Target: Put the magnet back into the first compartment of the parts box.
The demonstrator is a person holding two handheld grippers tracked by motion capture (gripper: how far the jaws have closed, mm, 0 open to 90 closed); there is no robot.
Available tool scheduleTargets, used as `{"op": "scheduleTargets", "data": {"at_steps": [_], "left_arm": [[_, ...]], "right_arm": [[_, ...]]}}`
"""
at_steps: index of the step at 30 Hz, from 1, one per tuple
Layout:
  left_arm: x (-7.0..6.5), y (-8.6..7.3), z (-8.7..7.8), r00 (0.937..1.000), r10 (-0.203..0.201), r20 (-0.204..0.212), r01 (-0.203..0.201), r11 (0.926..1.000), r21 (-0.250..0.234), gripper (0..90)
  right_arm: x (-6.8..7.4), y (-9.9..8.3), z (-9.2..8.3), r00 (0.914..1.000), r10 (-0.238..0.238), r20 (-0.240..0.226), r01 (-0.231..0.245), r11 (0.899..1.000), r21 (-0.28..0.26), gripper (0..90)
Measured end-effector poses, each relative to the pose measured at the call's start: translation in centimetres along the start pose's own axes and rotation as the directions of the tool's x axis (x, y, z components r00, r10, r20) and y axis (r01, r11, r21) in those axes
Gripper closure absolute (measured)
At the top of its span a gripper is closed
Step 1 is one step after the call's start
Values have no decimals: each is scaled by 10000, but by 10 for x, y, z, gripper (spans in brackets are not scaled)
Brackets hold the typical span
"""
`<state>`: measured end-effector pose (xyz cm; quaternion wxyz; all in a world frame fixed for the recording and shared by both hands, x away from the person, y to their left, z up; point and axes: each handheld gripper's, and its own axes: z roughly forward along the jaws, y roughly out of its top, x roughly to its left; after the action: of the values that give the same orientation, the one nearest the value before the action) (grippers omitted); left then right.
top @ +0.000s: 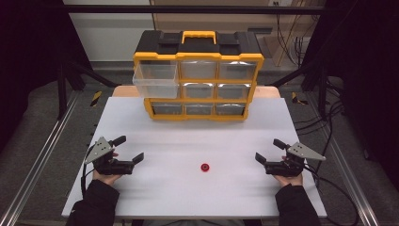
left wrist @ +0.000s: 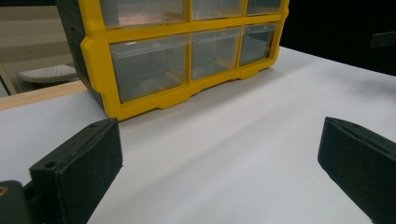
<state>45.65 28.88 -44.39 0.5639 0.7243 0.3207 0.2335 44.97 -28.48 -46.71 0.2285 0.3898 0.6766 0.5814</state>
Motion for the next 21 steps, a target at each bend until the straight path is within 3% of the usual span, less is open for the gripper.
{"op": "scheduleTargets", "data": {"at_steps": [21], "left_arm": [[-4,3,3,10000,-14,42,14,9999,135,0]], "right_arm": [[0,0,1,10000,-33,-46,33,10000,49,4]]}}
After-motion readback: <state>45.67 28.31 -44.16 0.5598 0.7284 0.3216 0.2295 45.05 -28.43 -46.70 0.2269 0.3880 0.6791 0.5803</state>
